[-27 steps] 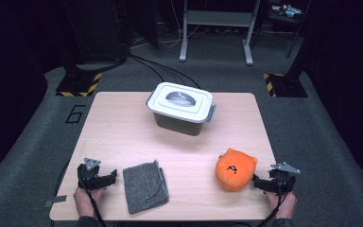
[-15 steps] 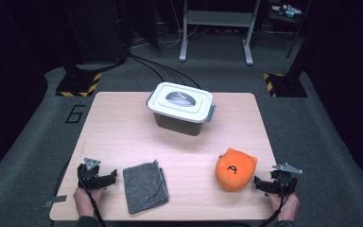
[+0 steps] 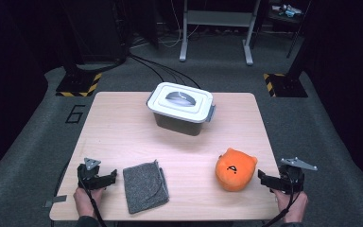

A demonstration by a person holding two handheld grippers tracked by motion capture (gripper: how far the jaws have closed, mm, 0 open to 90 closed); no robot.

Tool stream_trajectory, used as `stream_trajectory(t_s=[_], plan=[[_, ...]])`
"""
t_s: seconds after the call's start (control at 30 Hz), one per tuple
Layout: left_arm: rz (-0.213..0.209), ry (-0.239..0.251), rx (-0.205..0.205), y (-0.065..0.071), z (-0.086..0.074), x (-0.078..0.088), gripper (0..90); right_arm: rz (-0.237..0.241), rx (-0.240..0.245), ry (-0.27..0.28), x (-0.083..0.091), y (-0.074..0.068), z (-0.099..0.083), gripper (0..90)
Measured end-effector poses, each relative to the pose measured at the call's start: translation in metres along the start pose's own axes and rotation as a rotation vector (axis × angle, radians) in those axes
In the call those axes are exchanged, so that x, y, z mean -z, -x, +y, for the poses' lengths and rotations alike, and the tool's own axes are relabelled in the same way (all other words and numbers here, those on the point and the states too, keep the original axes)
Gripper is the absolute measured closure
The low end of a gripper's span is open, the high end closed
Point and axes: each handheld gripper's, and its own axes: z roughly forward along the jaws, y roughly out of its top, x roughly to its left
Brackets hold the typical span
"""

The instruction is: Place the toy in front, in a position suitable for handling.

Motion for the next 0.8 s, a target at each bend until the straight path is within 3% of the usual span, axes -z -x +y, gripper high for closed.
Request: stream_trajectory(t_s=[0.23,0.47,0.57,0.63,0.8], plan=[[0.0,0.001,0.001,0.0,0.0,0.0,11.7,0.085,0.031,0.003,0.007,-0.036,0.024,1.6],[0.0,0.0,0.001,0.0,0.0,0.0,11.7,0.184,0.061,-0.036,-0.011,-0.081,0.033,2.3],[0.0,0.0,0.001,0.0,0.0,0.0,11.7,0.155,0.076,-0.067,-0.022,-0.089,0.029,2.7],[0.0,0.0,0.001,0.0,0.0,0.0,11.7,0.104,0.071,-0.075,-0.028,-0.09,0.026,3.8],[0.0,0.0,0.0,0.0,0.0,0.0,11.7,0.09,0.029,-0.102,-0.038,-0.079,0.018,14.1]])
